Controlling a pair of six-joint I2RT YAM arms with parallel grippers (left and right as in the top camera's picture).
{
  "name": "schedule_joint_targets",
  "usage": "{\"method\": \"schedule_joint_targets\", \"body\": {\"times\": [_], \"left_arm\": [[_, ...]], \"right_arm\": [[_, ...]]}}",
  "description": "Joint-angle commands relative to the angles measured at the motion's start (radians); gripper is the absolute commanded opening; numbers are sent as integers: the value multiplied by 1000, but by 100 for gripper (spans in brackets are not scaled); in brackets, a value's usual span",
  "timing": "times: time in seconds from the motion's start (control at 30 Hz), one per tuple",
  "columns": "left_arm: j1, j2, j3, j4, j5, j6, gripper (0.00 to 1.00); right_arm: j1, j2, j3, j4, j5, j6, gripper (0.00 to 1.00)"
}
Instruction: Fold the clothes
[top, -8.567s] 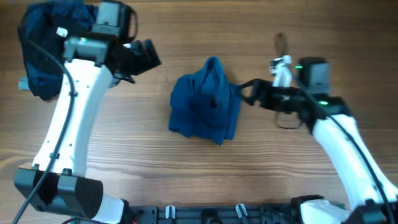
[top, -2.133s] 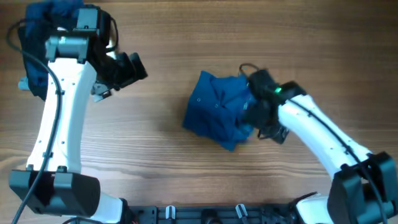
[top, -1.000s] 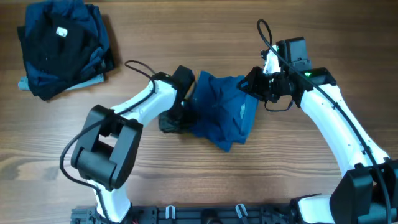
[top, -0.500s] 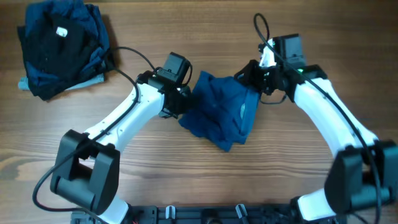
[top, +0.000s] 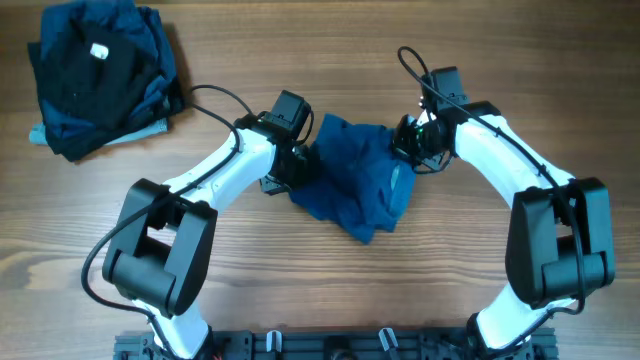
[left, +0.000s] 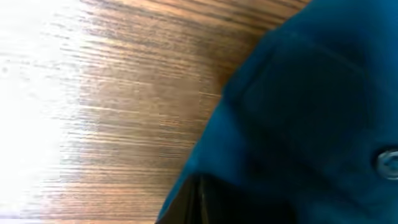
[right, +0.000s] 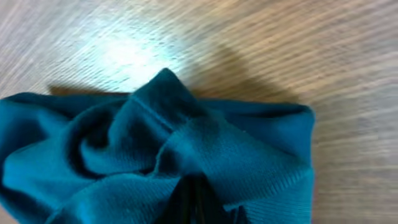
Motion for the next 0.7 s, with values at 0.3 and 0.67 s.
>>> {"method": "schedule_joint_targets", "body": {"times": [0.3,0.67], "left_arm": [[1,-196,0,-132,-92,-6,5],[2,-210,0,-4,-101,230,76]], "right_arm": [[-1,-235,2,-90,213,26,93],[-1,-412,2,-164,216,-22,100]]}}
